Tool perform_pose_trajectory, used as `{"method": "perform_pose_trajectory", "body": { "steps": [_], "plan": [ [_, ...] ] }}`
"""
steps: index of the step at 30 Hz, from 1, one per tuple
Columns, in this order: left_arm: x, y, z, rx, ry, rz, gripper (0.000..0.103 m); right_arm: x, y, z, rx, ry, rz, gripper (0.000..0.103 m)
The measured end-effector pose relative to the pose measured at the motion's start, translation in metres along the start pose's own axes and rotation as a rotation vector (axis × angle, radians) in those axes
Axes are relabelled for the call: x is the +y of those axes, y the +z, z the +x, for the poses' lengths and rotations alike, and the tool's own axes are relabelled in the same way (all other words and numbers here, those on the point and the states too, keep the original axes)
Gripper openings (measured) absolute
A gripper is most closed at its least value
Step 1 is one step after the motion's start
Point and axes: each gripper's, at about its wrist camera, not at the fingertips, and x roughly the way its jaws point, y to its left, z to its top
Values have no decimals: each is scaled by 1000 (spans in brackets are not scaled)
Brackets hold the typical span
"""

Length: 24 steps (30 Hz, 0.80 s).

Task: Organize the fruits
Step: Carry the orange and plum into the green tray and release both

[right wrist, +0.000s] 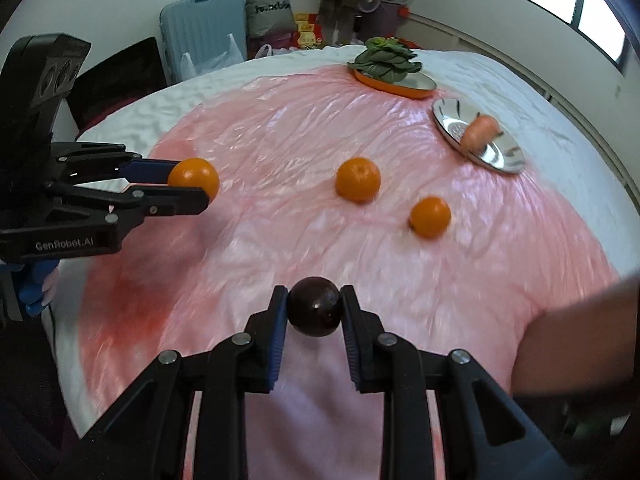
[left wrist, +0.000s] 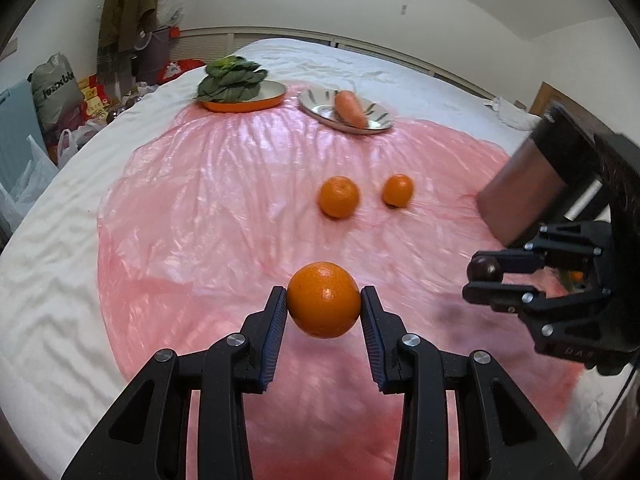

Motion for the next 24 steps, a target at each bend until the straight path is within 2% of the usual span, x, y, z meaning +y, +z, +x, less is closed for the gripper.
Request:
{"method": "perform_pose_trajectory", "body": {
  "steps": [5,10,18,24],
  "plan": [
    [-36,-10,-12,16,-52,41,32,-8,-40,-32,-37,-20,105,26],
    [-80,-19,-11,48,-120,84,32,-28,-91,-61,-49,-79,207,26],
    [-190,-29,3,113,-239,230,32,-98,-190,-122,-75,-222,439,26],
    [-263,-30,17,142,-300,322,32,-150,-256,-154,-95,-322,578,26]
  ]
}}
